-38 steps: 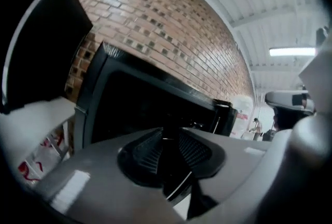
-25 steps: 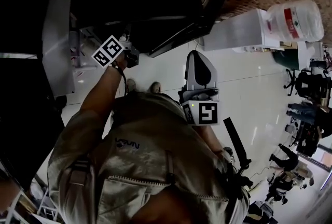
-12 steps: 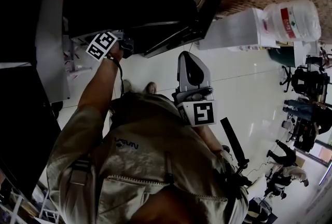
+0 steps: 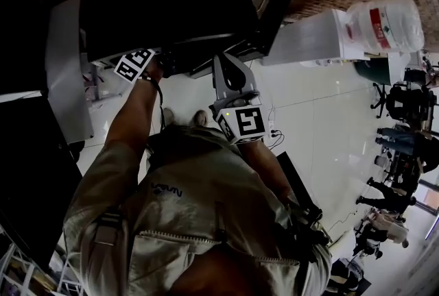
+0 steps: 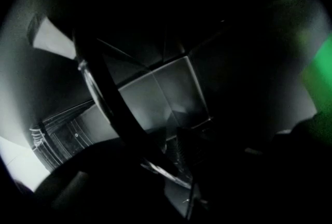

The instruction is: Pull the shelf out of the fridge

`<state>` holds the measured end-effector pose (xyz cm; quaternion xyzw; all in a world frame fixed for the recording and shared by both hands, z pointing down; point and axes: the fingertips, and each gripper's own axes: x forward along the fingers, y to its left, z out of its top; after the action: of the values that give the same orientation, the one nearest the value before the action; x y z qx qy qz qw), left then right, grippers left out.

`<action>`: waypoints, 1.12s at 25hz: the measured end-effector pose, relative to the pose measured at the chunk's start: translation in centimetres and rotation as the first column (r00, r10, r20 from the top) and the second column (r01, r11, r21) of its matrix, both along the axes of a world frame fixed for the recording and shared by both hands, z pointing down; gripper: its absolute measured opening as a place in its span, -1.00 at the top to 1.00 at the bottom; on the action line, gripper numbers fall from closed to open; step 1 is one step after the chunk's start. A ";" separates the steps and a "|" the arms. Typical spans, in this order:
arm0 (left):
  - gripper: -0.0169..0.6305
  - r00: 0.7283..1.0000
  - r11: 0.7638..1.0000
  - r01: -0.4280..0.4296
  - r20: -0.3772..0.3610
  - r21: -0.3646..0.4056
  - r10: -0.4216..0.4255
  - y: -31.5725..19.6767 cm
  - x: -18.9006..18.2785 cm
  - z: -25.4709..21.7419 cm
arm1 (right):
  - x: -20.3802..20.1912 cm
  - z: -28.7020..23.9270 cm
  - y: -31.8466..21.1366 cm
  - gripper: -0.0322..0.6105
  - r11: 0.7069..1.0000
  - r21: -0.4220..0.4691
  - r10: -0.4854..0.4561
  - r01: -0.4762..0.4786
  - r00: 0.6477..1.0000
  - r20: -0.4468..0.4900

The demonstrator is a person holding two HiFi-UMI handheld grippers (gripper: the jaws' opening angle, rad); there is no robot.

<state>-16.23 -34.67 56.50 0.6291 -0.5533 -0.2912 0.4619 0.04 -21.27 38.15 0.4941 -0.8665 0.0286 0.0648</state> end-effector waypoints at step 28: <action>0.80 0.985 0.997 0.076 -0.155 0.022 -0.072 -0.2 0.0 0.2 | -0.5 6.6 -0.8 0.90 0.983 -0.180 -0.028 0.030 0.999 0.015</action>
<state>-16.22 -34.83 56.72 0.5901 -0.5350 -0.3635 0.4832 -0.45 -22.06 44.79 0.4733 -0.8679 0.1091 0.1041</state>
